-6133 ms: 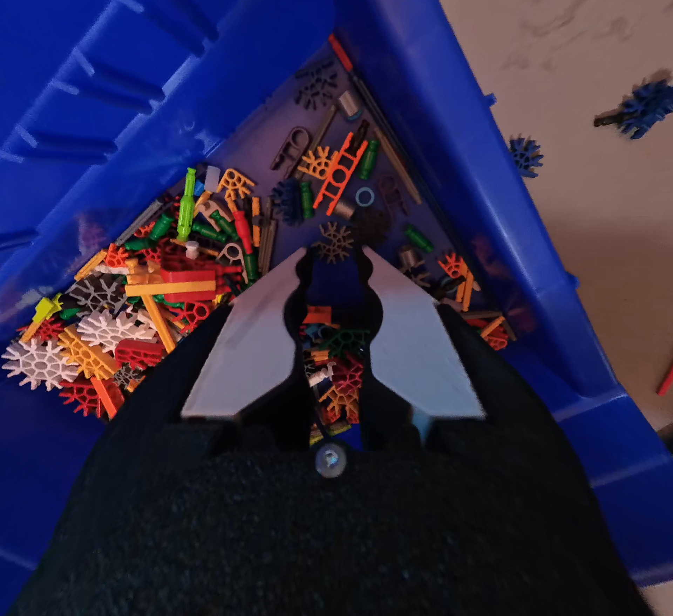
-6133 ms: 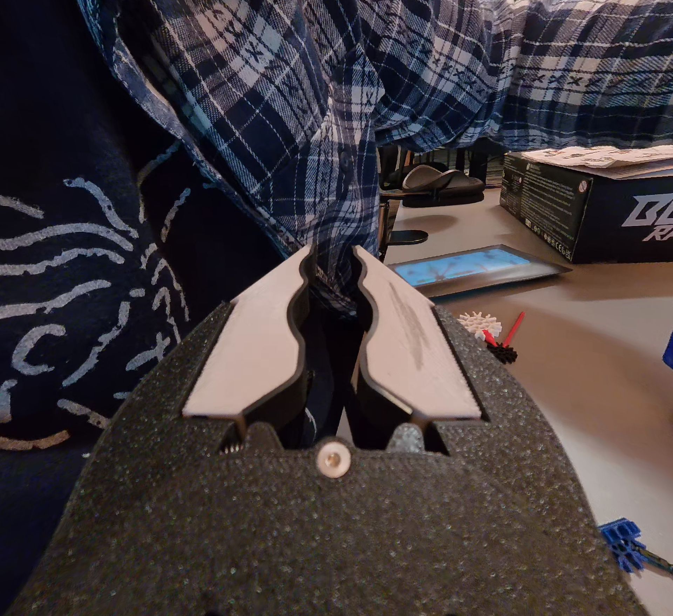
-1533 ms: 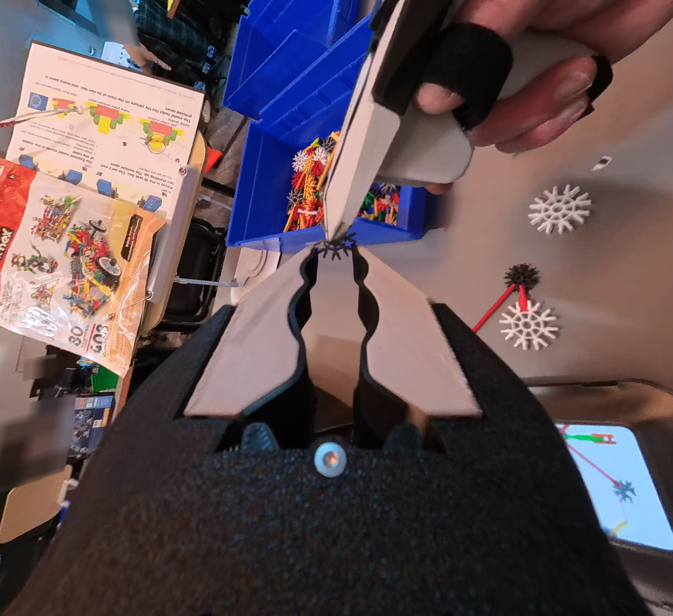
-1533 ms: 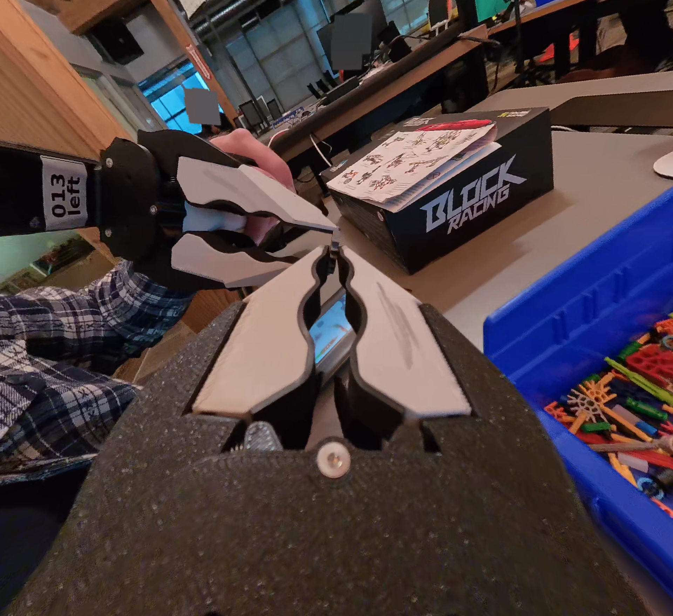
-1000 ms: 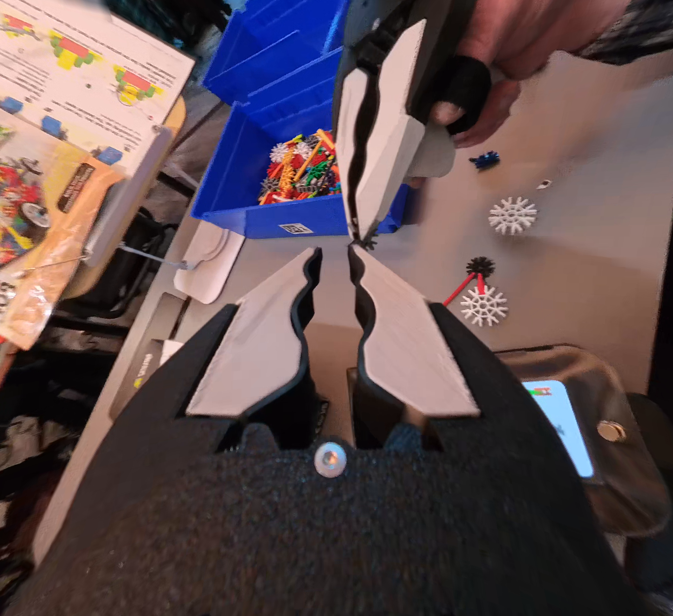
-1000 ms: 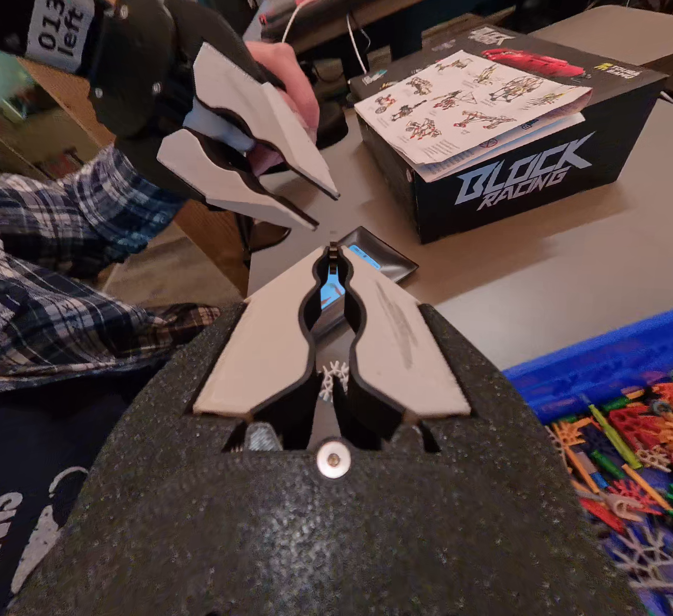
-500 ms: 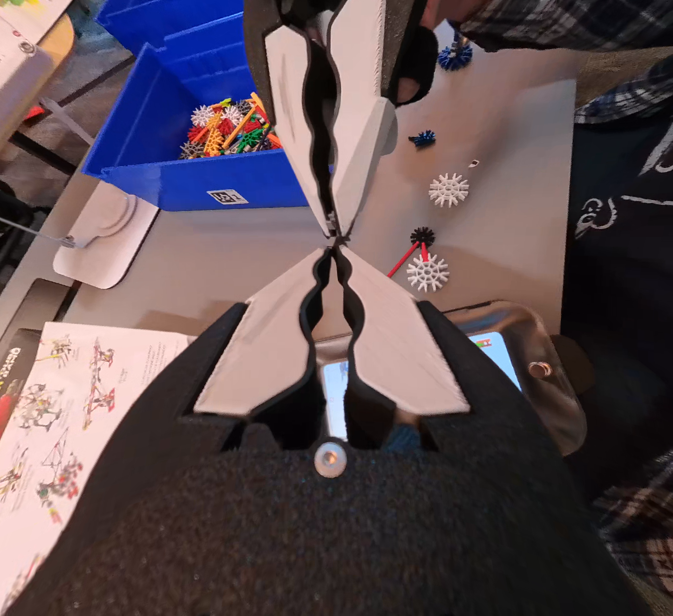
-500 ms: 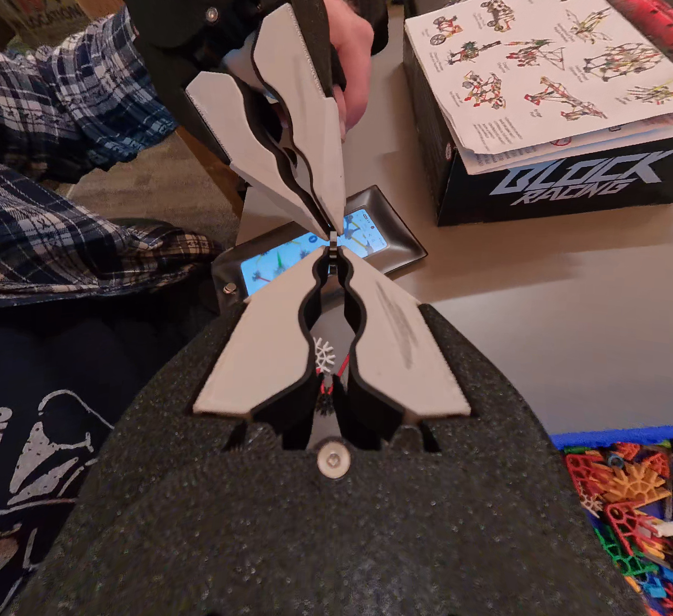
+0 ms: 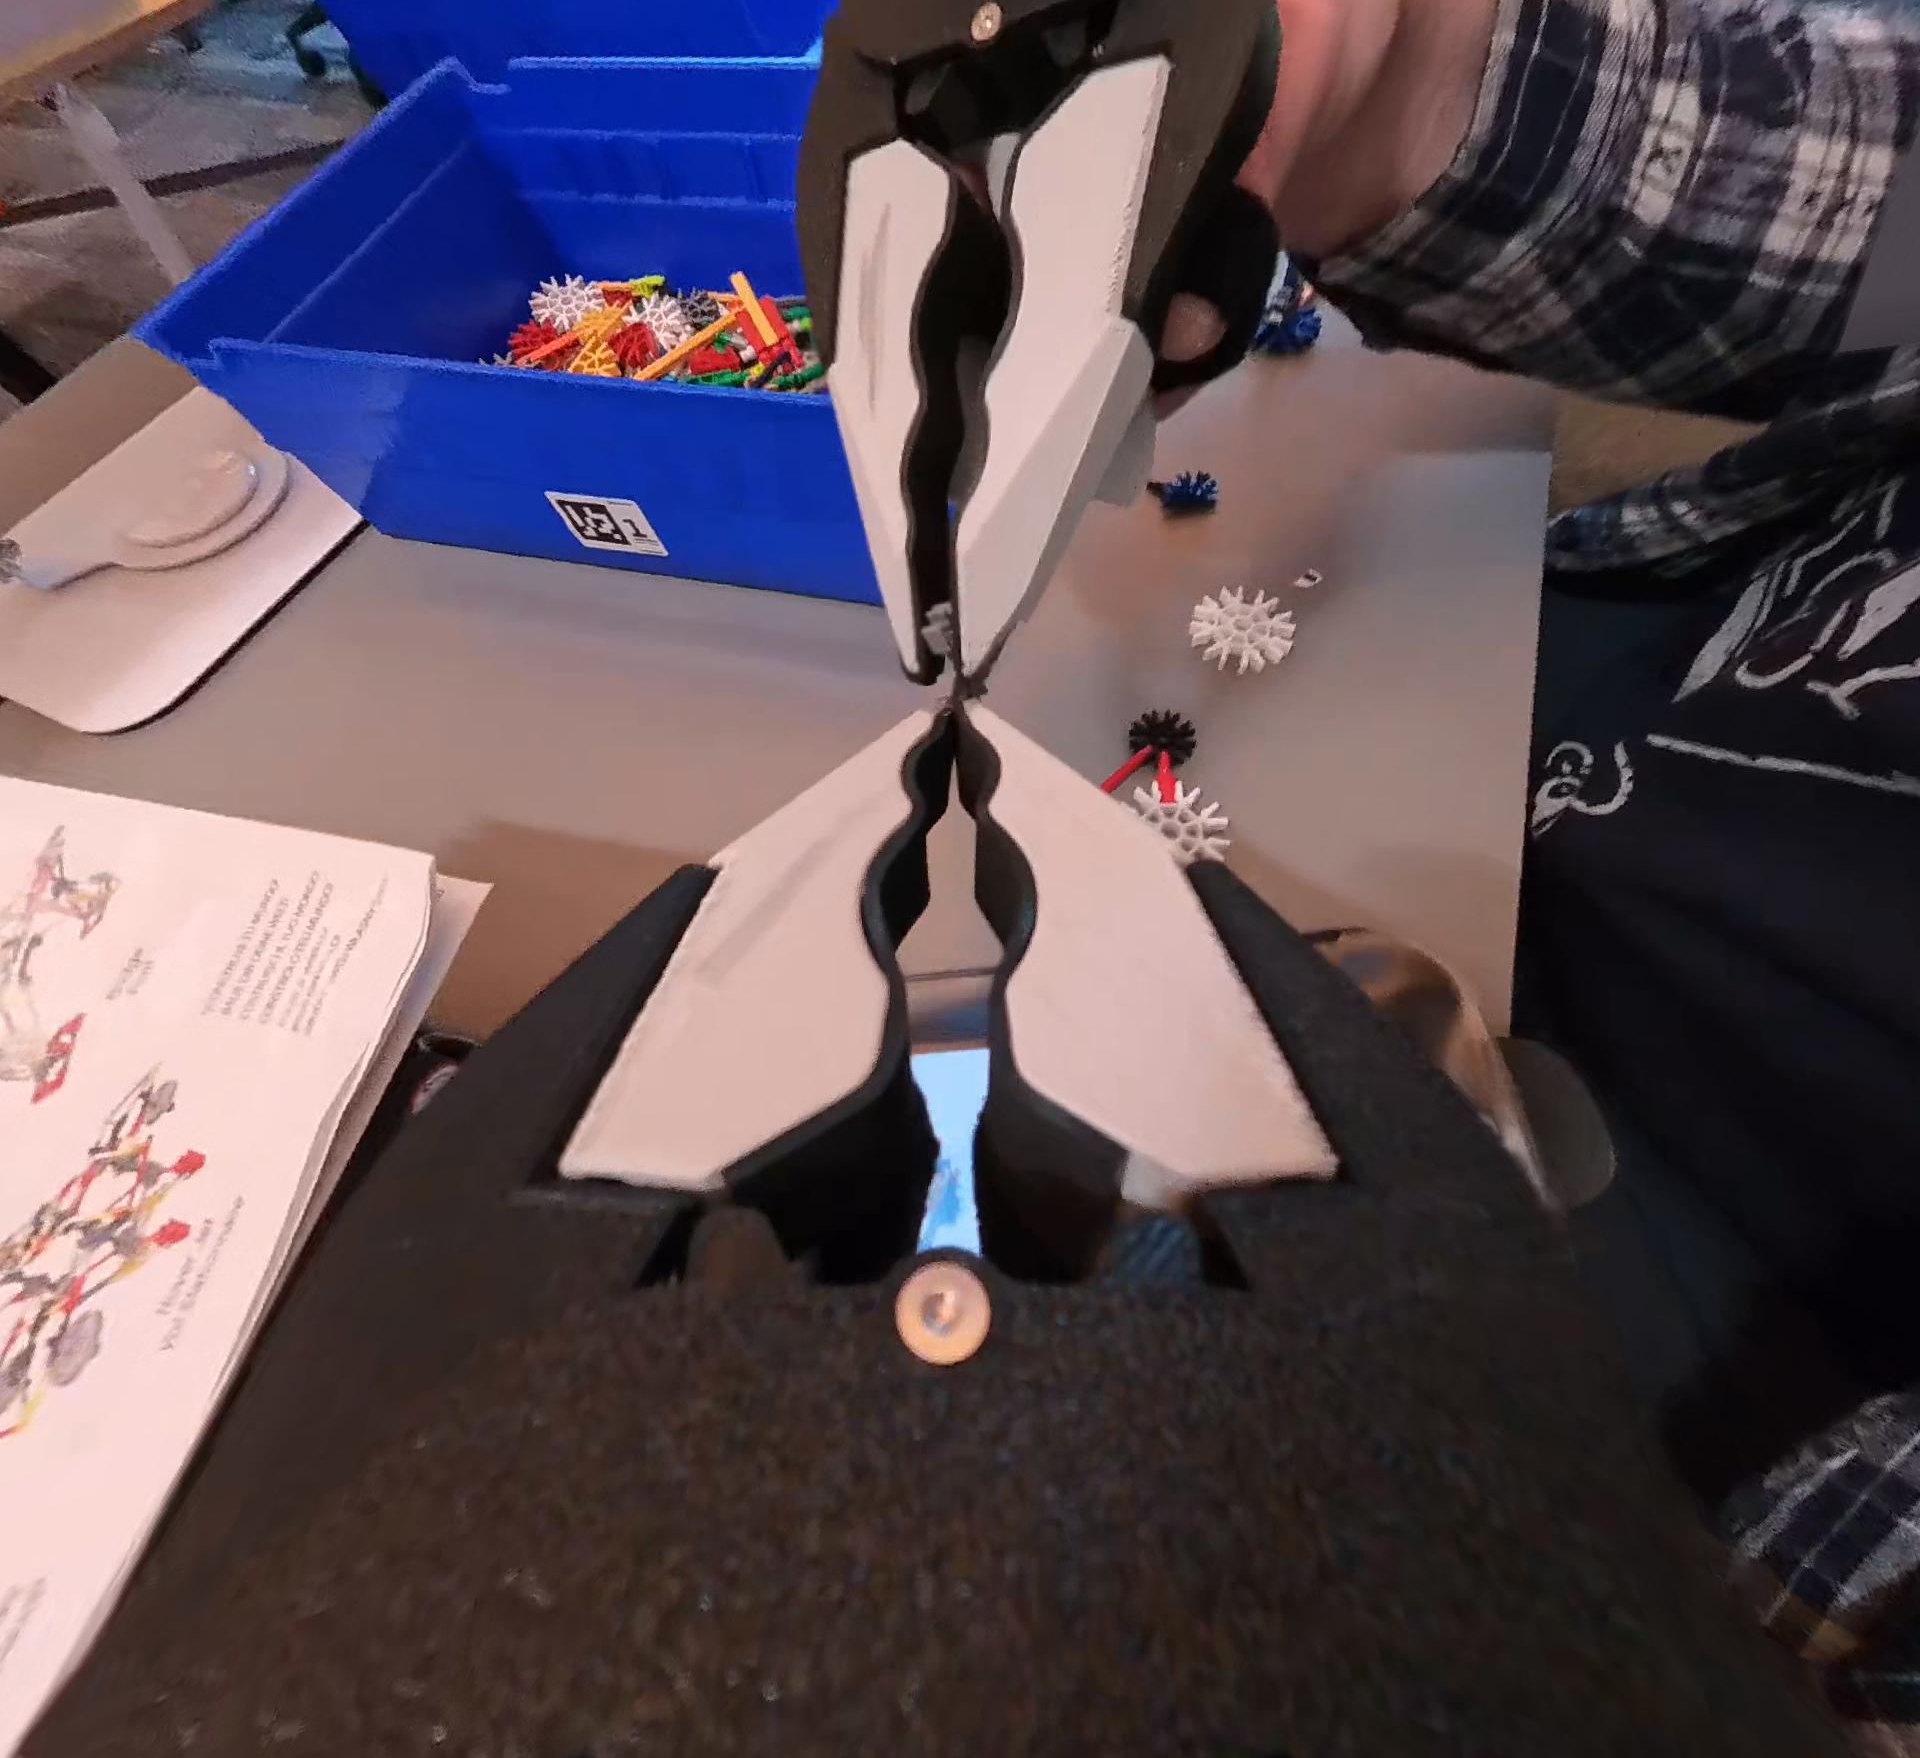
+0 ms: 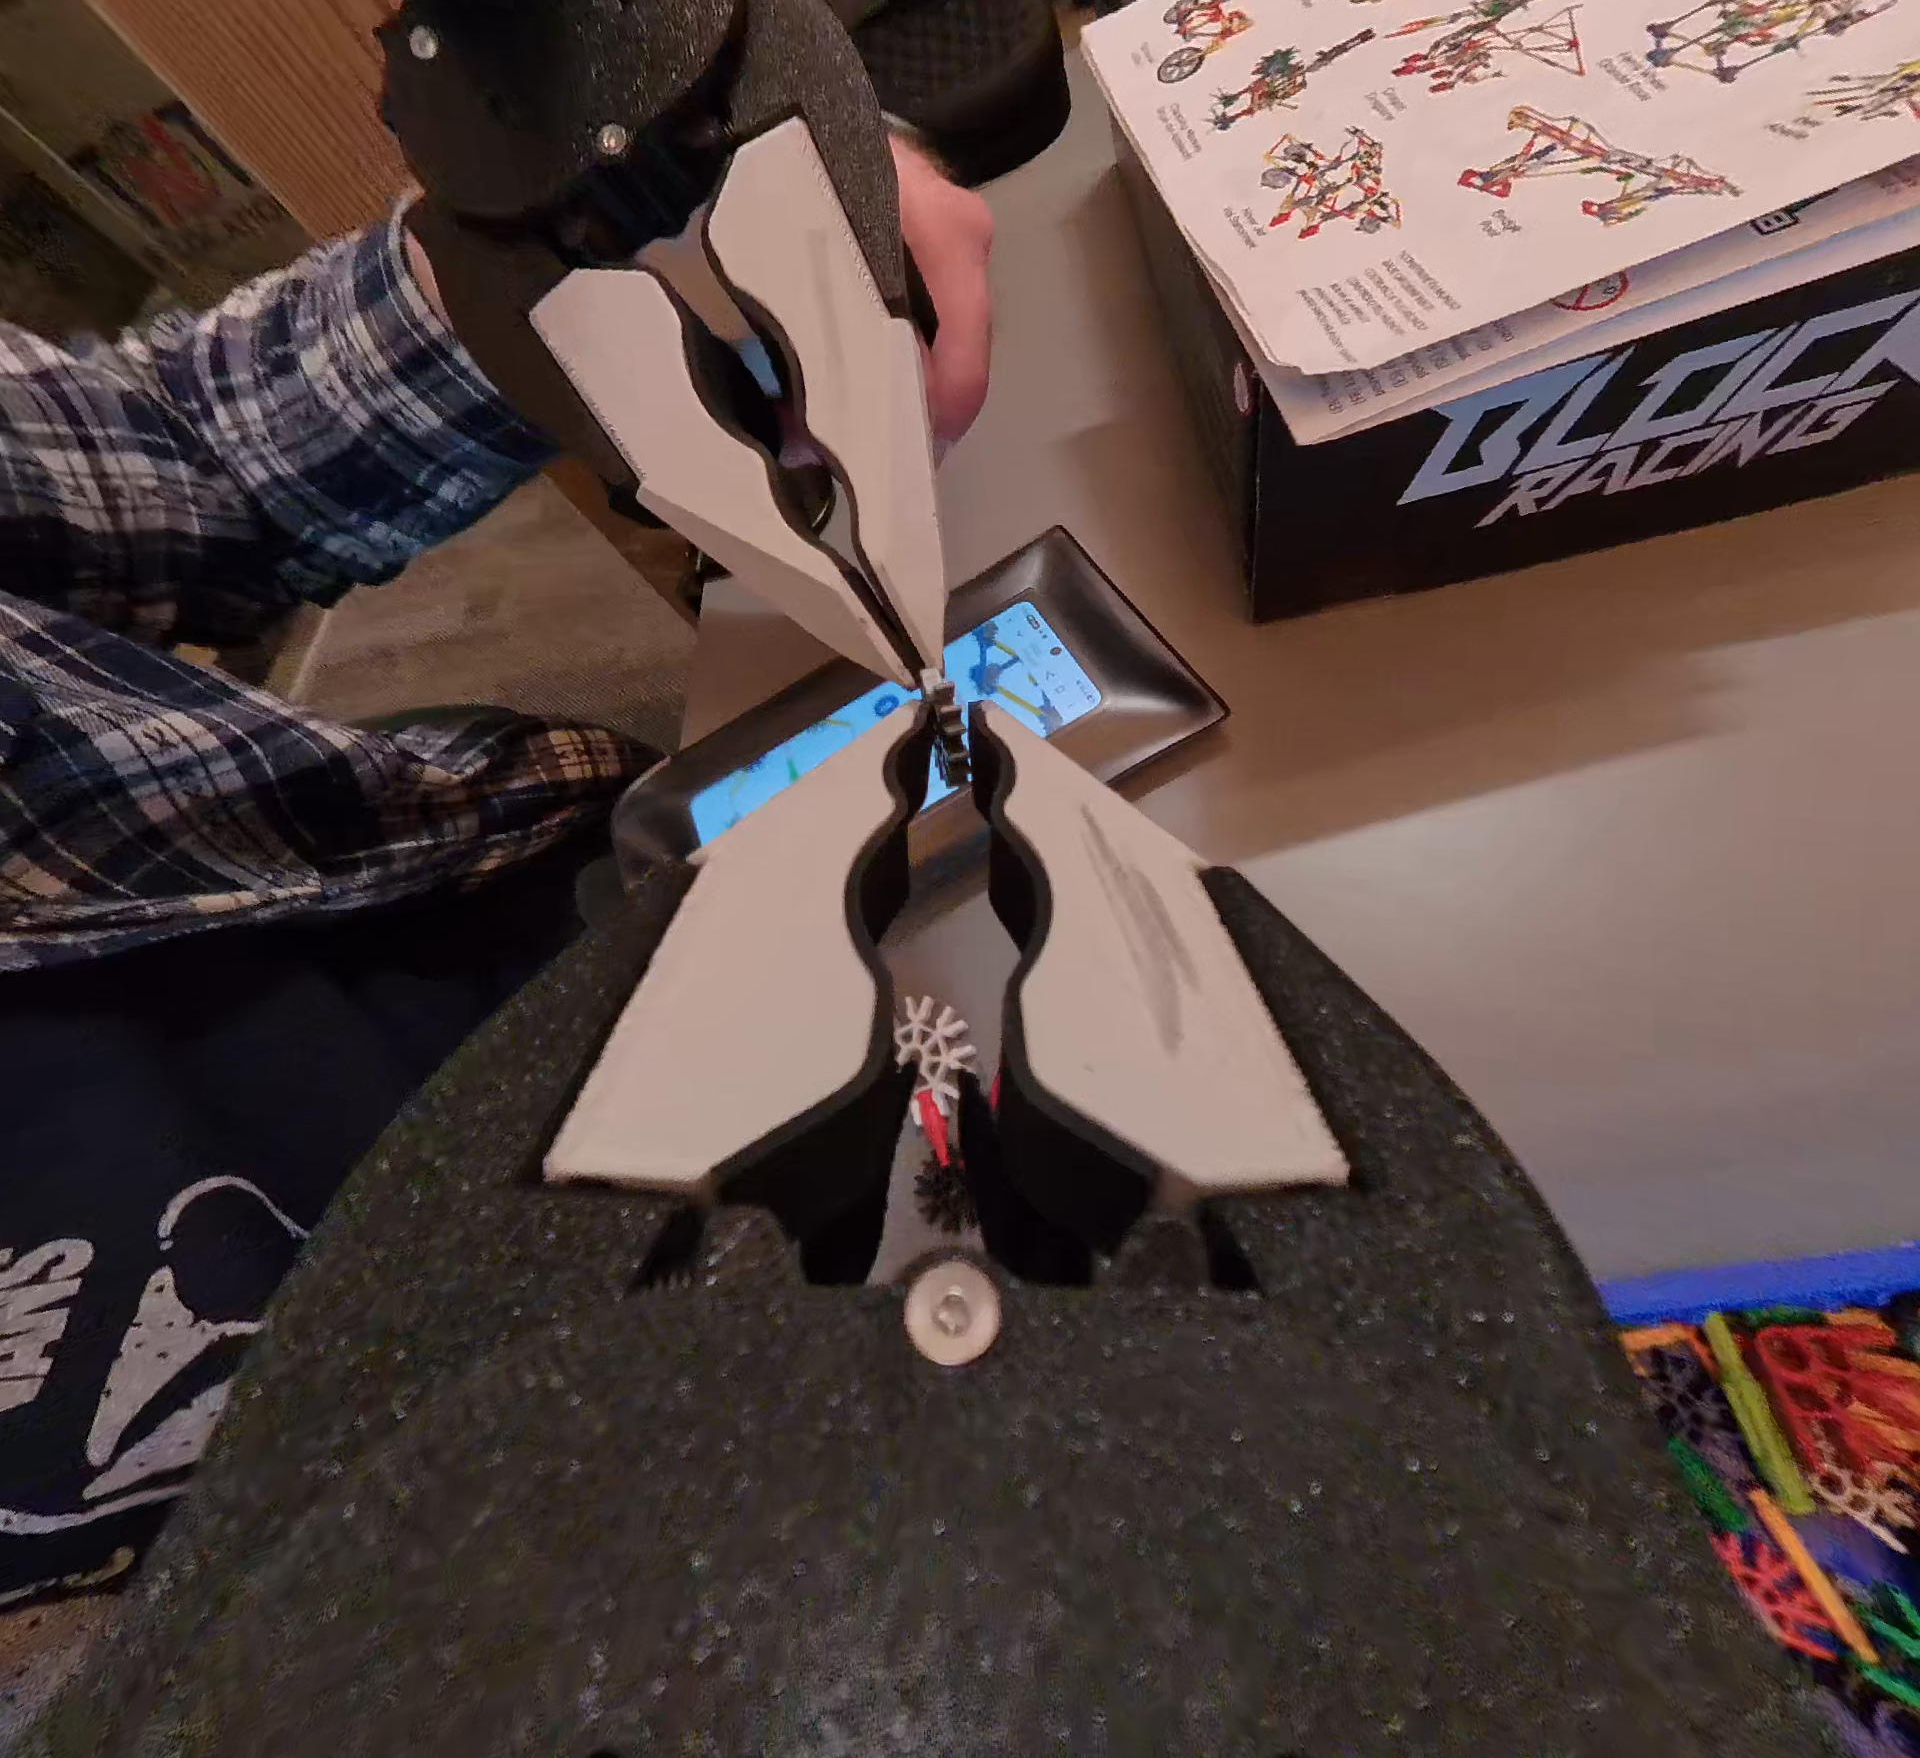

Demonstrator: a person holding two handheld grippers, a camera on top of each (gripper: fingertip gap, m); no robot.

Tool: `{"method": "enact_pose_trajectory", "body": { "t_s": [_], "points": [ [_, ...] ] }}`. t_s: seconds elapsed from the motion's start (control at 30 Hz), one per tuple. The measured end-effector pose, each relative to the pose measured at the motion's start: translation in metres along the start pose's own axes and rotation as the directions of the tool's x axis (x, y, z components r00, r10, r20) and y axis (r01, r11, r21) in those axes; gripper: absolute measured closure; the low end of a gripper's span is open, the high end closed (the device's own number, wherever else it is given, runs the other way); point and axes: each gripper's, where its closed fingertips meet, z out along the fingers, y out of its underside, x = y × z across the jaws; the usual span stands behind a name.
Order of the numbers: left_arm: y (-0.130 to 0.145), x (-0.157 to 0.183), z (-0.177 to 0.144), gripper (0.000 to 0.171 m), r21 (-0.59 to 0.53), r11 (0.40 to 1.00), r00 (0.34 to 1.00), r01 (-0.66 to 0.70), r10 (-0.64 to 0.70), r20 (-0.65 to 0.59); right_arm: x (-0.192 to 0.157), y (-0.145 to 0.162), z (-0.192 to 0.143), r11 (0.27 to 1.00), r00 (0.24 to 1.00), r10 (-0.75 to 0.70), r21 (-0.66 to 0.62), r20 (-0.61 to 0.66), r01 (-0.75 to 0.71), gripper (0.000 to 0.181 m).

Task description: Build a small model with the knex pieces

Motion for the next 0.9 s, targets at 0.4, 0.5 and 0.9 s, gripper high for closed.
{"method": "enact_pose_trajectory", "body": {
  "t_s": [0.4, 0.5, 0.9],
  "points": [
    [-0.005, -0.007, 0.005, 0.168, -0.031, 0.999, 0.999, 0.009, -0.007, 0.051, 0.002, -0.004, -0.011, 1.0, 1.0, 0.006, 0.022, -0.024, -0.006, 0.179],
    [-0.012, 0.001, 0.01, 0.164, -0.015, 1.0, 1.0, 0.027, -0.027, 0.004, -0.002, -0.005, -0.016, 0.999, 1.0, 0.005, 0.033, -0.001, -0.005, 0.179],
    [-0.014, 0.009, 0.011, 0.169, -0.005, 0.993, 0.986, 0.114, -0.113, -0.125, -0.005, -0.007, -0.017, 0.997, 1.0, 0.022, 0.072, 0.005, -0.023, 0.168]
  ]
}}
